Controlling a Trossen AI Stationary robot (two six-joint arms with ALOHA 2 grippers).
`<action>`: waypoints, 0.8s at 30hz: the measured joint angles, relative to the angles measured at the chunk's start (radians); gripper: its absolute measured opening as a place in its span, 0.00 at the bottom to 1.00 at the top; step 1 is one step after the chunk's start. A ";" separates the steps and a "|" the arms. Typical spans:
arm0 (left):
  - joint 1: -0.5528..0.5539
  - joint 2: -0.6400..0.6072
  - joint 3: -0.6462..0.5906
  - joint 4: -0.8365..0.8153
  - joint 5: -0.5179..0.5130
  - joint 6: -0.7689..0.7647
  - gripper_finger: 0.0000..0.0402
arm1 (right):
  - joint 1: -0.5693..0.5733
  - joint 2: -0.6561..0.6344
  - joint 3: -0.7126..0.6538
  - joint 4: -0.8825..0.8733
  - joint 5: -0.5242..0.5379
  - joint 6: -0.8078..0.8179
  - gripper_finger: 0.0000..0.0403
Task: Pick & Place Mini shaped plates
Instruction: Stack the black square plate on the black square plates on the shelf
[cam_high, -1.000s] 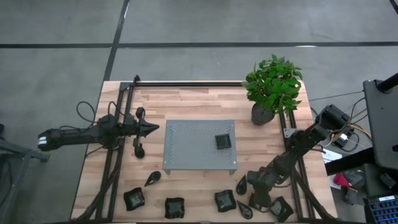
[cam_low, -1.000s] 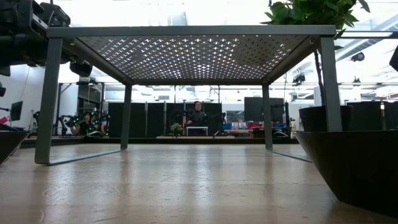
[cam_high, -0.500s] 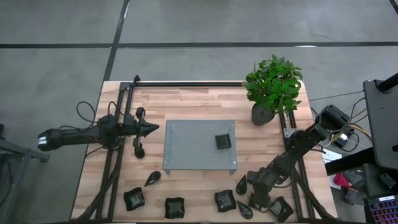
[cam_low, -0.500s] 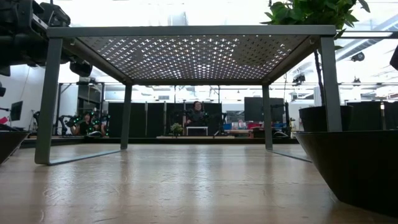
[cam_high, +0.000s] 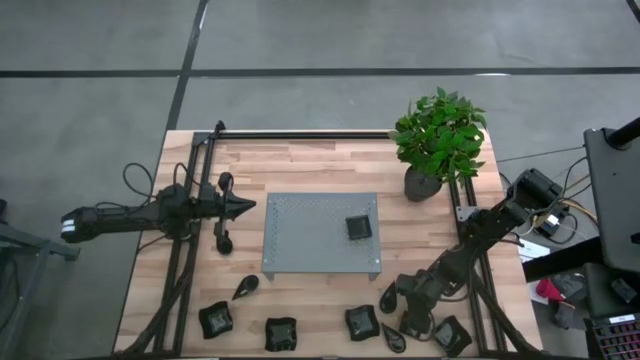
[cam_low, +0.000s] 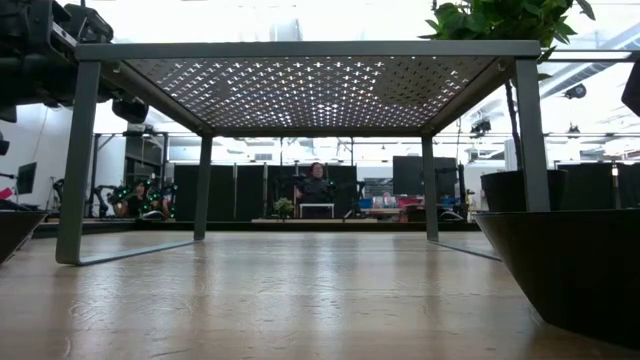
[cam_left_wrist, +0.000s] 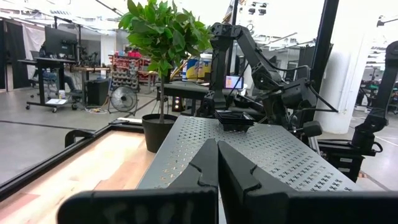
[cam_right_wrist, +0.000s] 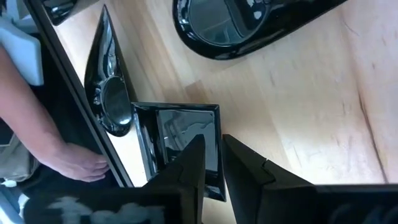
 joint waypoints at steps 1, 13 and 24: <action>0.000 0.000 0.000 0.000 0.000 0.000 0.00 | 0.002 0.000 0.000 0.001 0.000 0.000 0.13; 0.000 0.000 0.000 0.000 0.000 0.000 0.00 | 0.027 0.027 0.000 0.005 -0.001 0.011 0.14; 0.000 0.000 0.000 0.000 0.000 0.000 0.00 | 0.027 0.014 0.000 0.003 -0.012 0.041 0.19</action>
